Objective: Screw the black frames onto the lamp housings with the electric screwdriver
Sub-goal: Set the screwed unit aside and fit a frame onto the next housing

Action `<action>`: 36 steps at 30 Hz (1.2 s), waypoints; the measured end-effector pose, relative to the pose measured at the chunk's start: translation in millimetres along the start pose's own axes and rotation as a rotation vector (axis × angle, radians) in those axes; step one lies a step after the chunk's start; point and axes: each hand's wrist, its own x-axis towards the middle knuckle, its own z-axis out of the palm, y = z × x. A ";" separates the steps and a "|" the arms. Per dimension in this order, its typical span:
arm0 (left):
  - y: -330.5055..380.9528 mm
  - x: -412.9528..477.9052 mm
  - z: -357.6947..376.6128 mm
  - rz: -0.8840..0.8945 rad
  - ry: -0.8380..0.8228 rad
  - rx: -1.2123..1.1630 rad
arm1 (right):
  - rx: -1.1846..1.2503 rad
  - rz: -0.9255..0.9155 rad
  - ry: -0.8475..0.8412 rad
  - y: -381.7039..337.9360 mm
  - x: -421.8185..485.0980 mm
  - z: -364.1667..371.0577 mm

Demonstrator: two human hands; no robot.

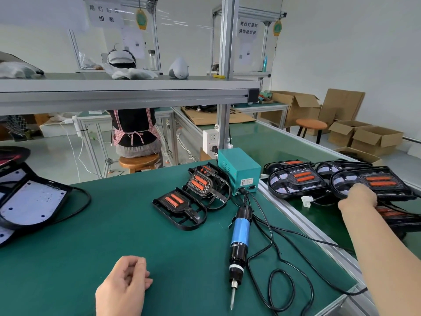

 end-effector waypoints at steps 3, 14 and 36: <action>-0.6 -0.1 -0.3 -0.002 0.001 0.009 | -0.063 -0.055 -0.026 1.6 -8.8 1.5; -2.6 0.7 -1.5 0.004 -0.018 0.025 | 0.519 0.032 -0.087 14.0 -32.3 7.9; 8.5 -6.7 -5.6 -0.007 -0.029 0.047 | 0.887 -0.333 -0.632 -2.2 -279.3 37.8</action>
